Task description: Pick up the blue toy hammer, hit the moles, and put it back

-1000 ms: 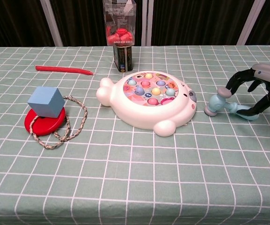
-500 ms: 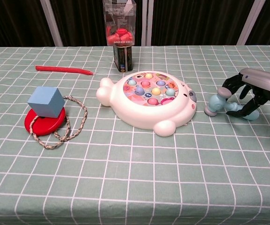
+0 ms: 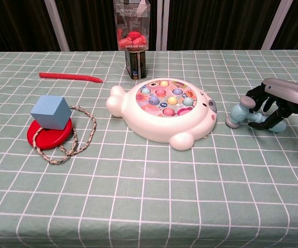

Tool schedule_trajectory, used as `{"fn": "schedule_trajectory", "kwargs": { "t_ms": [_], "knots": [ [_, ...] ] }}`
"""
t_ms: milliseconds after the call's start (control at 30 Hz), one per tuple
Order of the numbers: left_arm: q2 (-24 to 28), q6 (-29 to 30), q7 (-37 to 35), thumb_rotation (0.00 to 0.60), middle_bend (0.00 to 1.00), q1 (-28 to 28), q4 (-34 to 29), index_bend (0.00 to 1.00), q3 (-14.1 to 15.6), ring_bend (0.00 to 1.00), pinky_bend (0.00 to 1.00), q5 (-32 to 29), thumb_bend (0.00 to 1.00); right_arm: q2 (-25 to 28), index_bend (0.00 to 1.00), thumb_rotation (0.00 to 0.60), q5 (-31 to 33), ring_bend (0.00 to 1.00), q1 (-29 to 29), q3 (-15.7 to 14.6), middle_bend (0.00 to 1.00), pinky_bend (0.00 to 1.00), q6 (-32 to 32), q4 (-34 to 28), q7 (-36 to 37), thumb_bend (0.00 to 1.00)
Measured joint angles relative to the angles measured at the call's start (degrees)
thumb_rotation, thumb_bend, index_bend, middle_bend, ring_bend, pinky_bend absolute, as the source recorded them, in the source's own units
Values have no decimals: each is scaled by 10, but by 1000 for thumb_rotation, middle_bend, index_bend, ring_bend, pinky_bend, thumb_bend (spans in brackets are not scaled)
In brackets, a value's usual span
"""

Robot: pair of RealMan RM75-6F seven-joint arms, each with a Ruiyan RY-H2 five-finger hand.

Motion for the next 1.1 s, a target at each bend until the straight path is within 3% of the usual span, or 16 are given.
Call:
{"fn": "schedule_trajectory", "kwargs": {
  "t_ms": [367,733,1100],
  "knots": [
    [-2,1,-2,600,145,2,4,201,0,96,46,-2,0,2,479,600,-3,318,2,-3,442,321,6,-7,0,277],
    [-3,-2,-2,600,145,1,6,201,0,96,46,-3,0,-2,517,600,-2,371,4,-4,483,357,9,-2,1,403],
    [0,-5,3,600,145,-1,1,201,-1,96,46,-3,0,25,636,600,-41,486,7,-4,568,565,23,-16,0,468]
  ]
}}
